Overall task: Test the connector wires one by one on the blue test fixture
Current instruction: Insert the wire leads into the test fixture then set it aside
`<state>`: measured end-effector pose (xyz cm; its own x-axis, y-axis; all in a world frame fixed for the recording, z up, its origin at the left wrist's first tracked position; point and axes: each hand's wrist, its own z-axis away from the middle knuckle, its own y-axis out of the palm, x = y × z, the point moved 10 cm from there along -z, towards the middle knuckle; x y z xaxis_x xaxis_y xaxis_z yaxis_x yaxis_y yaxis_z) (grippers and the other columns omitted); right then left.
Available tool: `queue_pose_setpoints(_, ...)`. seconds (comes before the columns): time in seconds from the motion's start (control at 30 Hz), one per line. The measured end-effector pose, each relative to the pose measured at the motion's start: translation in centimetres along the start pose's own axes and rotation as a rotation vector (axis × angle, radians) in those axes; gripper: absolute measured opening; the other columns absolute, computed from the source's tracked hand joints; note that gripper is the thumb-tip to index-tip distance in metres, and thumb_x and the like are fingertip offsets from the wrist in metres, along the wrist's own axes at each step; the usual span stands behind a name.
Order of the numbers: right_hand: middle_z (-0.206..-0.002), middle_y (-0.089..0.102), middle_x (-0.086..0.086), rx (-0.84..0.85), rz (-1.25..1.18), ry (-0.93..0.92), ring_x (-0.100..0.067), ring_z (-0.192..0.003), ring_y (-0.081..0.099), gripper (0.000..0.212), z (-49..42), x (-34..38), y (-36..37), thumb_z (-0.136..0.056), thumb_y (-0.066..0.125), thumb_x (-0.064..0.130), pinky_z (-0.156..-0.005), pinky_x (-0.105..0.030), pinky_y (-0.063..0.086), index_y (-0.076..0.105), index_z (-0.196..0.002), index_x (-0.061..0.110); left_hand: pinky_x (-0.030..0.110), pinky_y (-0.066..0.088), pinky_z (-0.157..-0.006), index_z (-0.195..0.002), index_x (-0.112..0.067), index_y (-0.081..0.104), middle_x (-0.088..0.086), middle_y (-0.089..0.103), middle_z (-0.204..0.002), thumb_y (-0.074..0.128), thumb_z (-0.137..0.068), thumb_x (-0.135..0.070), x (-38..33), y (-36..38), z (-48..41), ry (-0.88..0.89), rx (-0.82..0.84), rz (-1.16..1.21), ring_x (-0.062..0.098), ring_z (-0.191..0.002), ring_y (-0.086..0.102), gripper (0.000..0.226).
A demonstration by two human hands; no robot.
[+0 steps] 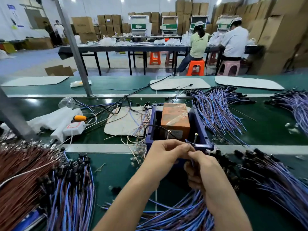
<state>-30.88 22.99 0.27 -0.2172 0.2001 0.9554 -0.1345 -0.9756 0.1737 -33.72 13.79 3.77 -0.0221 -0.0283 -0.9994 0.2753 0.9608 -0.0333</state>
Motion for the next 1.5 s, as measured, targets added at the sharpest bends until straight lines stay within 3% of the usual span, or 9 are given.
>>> queue_pose_setpoints(0.1, -0.045, 0.050, 0.000, -0.070, 0.049, -0.050, -0.009, -0.038, 0.044, 0.049, -0.4, 0.2, -0.7, -0.096, 0.045, 0.015, -0.038, -0.021, 0.040, 0.073, -0.057, 0.020, 0.011, 0.047, -0.062, -0.081, -0.004, 0.071, 0.000, 0.073, -0.075, 0.058, -0.091, -0.005, -0.2, -1.1, -0.3, 0.063, -0.105, 0.008, 0.003, -0.066, 0.066, 0.016)
queue_pose_setpoints(0.23, -0.047, 0.056, 0.000, -0.175, 0.017, -0.073, -0.010, -0.045, 0.055, 0.042, -1.0, -0.2, -2.4, -0.102, 0.036, 0.017, -0.050, -0.029, 0.054, 0.070, -0.079, 0.012, 0.017, 0.052, -0.057, -0.081, -0.009, 0.060, 0.001, 0.069, -0.061, 0.050, -0.096, -0.009, 1.1, -2.8, -0.7, -0.003, -0.156, 0.010, 0.009, -0.062, 0.068, 0.019)
queue_pose_setpoints(0.33, -0.041, 0.043, 0.006, -0.240, 0.037, -0.043, -0.009, -0.037, 0.048, 0.038, -1.2, -0.9, -3.4, -0.103, 0.034, 0.019, -0.040, -0.024, 0.047, 0.066, -0.087, 0.009, 0.018, 0.052, -0.051, -0.079, -0.011, 0.058, -0.004, 0.059, -0.050, 0.046, -0.098, -0.009, 1.9, -3.8, -0.8, -0.087, -0.163, 0.038, 0.009, -0.055, 0.066, 0.023)
queue_pose_setpoints(0.5, -0.041, 0.024, 0.010, -0.243, 0.054, -0.035, -0.006, -0.032, 0.021, 0.036, -1.3, -1.4, -3.2, -0.104, 0.038, 0.022, -0.034, -0.016, 0.020, 0.067, -0.090, 0.007, 0.016, 0.039, -0.038, -0.081, -0.009, 0.052, 0.005, 0.071, -0.064, 0.040, -0.101, -0.013, 1.7, -4.1, -0.4, -0.132, -0.081, -0.037, 0.012, -0.039, 0.056, 0.023)
queue_pose_setpoints(0.67, -0.040, 0.024, 0.010, -0.218, 0.044, -0.010, -0.006, -0.032, 0.021, 0.037, -1.5, -2.0, -2.5, -0.104, 0.038, 0.025, -0.034, -0.017, 0.019, 0.068, -0.090, 0.008, 0.013, 0.034, -0.038, -0.081, -0.008, 0.066, -0.003, 0.057, -0.048, 0.049, -0.098, -0.014, 2.1, -5.2, -0.8, -0.107, -0.126, -0.124, 0.007, -0.034, 0.039, 0.025)
queue_pose_setpoints(0.97, -0.043, 0.022, 0.008, -0.187, -0.033, 0.012, -0.007, -0.033, 0.018, 0.036, -1.8, -2.3, -2.1, -0.098, 0.032, 0.010, -0.033, -0.017, 0.018, 0.068, -0.093, 0.006, 0.014, 0.035, -0.040, -0.072, -0.012, 0.070, -0.003, 0.056, -0.045, 0.058, -0.093, -0.016, 2.4, -6.1, -1.4, -0.019, -0.250, -0.227, 0.009, -0.035, 0.044, 0.024)
queue_pose_setpoints(1.17, -0.039, 0.027, 0.008, -0.166, 0.032, -0.054, -0.006, -0.033, 0.022, 0.036, -1.8, -1.8, -1.8, -0.101, 0.034, 0.013, -0.034, -0.018, 0.022, 0.069, -0.091, 0.010, 0.021, 0.037, -0.046, -0.068, -0.019, 0.069, -0.005, 0.055, -0.044, 0.059, -0.091, -0.018, 2.2, -5.8, -1.5, 0.033, -0.264, -0.285, 0.007, -0.037, 0.043, 0.025)
queue_pose_setpoints(1.5, -0.043, 0.025, 0.008, -0.149, 0.003, -0.071, -0.007, -0.036, 0.021, 0.037, -1.7, -1.6, -1.4, -0.100, 0.036, 0.014, -0.035, -0.018, 0.020, 0.072, -0.091, 0.010, 0.014, 0.035, -0.045, -0.069, -0.021, 0.068, -0.007, 0.055, -0.044, 0.058, -0.092, -0.020, 1.9, -5.8, -1.5, 0.054, -0.257, -0.323, 0.005, -0.036, 0.042, 0.025)
